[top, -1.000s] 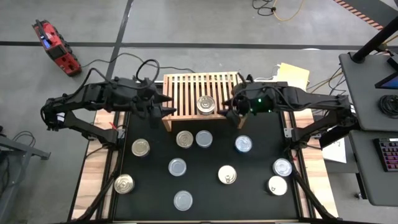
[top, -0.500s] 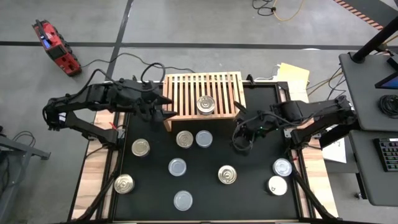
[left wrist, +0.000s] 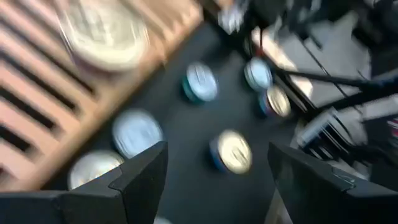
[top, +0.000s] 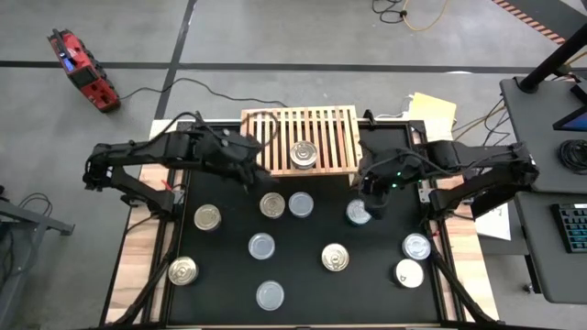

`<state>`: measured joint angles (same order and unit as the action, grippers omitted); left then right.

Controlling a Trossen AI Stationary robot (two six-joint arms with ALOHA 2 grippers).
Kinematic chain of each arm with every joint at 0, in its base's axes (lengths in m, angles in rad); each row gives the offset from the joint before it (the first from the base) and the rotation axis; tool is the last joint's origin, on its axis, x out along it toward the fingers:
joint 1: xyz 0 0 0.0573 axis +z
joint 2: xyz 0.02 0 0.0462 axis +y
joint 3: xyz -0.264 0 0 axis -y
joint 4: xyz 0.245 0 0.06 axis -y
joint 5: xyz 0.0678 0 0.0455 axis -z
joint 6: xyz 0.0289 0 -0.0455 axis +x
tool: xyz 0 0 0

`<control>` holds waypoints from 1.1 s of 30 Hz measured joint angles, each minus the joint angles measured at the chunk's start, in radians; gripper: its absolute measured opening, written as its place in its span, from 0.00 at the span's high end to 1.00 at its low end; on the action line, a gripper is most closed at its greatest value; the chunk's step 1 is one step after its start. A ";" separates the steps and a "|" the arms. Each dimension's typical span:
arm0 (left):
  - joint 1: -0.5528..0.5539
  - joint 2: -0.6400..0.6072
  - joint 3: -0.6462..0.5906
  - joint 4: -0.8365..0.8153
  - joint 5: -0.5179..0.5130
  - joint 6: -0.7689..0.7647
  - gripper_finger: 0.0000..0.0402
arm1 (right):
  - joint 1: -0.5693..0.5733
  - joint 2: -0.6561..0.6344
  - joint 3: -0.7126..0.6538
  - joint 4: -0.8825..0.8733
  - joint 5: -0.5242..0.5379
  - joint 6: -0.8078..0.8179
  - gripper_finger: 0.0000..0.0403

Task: Stack canned seafood by type on shelf
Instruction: Put the green white tuna can on the shelf

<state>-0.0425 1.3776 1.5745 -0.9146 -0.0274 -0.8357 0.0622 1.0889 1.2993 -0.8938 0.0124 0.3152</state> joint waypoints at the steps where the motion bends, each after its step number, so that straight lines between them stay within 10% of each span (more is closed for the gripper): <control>1: -0.017 0.007 0.000 -0.017 0.031 -0.043 0.35 | -0.017 -0.022 -0.028 0.017 -0.029 -0.009 0.97; 14: -0.201 0.075 0.000 -0.098 0.147 -0.506 0.35 | -0.076 -0.176 -0.208 0.136 -0.047 -0.046 0.97; 33: -0.218 0.135 0.000 -0.147 0.198 -0.434 0.35 | -0.126 -0.158 -0.137 0.146 -0.037 -0.093 0.97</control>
<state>-0.2601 1.5126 1.5742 -1.0615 0.1706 -1.2694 -0.0641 0.9310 1.1621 -0.7473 -0.0246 0.2221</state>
